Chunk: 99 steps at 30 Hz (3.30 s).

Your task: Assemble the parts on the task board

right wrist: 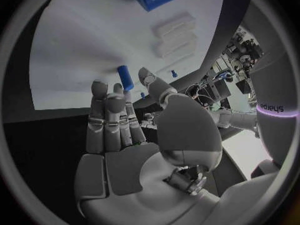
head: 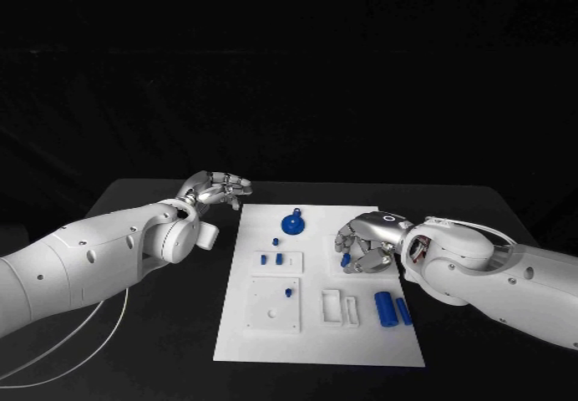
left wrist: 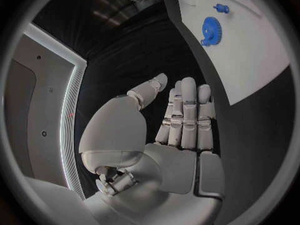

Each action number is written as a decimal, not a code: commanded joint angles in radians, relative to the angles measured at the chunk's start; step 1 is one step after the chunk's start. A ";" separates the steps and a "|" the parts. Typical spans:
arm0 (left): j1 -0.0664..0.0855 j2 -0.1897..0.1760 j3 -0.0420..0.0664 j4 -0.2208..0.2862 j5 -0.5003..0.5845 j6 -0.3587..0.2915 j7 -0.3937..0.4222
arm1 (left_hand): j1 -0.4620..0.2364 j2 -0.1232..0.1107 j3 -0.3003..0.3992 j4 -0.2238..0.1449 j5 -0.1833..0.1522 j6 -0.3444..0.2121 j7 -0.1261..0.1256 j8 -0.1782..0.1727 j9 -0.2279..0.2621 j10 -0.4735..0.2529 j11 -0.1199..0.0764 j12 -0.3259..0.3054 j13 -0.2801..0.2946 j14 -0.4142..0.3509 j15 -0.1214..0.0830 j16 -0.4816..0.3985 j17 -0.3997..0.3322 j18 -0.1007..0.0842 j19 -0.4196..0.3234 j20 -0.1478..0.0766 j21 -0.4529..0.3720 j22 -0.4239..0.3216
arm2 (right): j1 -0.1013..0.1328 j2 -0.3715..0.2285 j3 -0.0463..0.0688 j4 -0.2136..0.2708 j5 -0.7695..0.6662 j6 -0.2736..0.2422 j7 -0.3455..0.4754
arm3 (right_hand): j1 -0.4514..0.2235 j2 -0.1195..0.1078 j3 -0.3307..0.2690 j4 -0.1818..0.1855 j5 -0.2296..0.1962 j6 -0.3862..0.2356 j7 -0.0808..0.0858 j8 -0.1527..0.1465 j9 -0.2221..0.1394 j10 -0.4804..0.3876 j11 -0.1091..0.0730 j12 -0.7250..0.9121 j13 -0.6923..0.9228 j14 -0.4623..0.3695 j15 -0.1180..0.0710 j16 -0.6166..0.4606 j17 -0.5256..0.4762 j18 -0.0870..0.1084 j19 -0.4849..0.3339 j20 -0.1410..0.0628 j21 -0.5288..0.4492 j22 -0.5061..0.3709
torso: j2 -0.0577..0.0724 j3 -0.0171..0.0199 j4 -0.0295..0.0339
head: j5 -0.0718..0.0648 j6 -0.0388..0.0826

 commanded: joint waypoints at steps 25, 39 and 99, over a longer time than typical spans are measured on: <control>0.001 -0.003 0.001 0.003 0.006 0.009 0.009 | -0.009 0.003 -0.005 0.000 0.004 -0.008 -0.001 0.005 0.001 -0.005 0.006 -0.002 0.002 0.004 0.002 -0.007 0.003 0.013 -0.001 -0.012 -0.004 0.002 | -0.005 0.008 0.000 0.004 -0.087 -0.063 -0.015 | 0.032 0.016 0.243 0.061 -0.005 0.113 -0.042 0.047 0.011 0.133 -0.045 0.049 0.041 0.002 -0.048 0.013 -0.005 0.017 0.010 -0.006 0.021 0.020 | 0.000 -0.0010 -0.0002 | 0.001 -0.005; 0.001 0.001 0.001 0.000 0.008 0.008 0.011 | -0.009 0.003 -0.005 0.000 0.004 -0.008 -0.001 0.005 0.001 -0.006 0.006 -0.002 0.002 0.004 0.002 -0.007 0.003 0.013 0.000 -0.012 -0.004 0.002 | -0.002 0.002 0.025 0.072 -0.096 -0.152 -0.009 | 0.041 0.008 0.268 0.061 -0.005 0.125 -0.048 0.053 0.020 0.145 -0.051 0.057 0.058 0.005 -0.054 0.017 -0.004 0.017 0.015 -0.011 0.032 0.021 | -0.001 -0.0014 -0.0006 | 0.016 -0.004; 0.001 0.033 0.001 -0.011 0.014 0.017 0.009 | -0.010 0.006 -0.005 0.000 0.004 -0.009 -0.001 0.005 0.001 -0.007 0.006 -0.002 0.003 0.003 0.002 -0.009 0.006 0.013 -0.001 -0.012 -0.006 0.004 | -0.121 0.229 -0.023 0.067 -0.104 -0.120 0.047 | 0.040 0.013 0.275 0.057 -0.005 0.124 -0.048 0.053 0.025 0.143 -0.052 0.057 0.067 0.005 -0.054 0.019 -0.003 0.017 0.014 -0.012 0.038 0.021 | -0.002 -0.0009 -0.0043 | 0.084 -0.029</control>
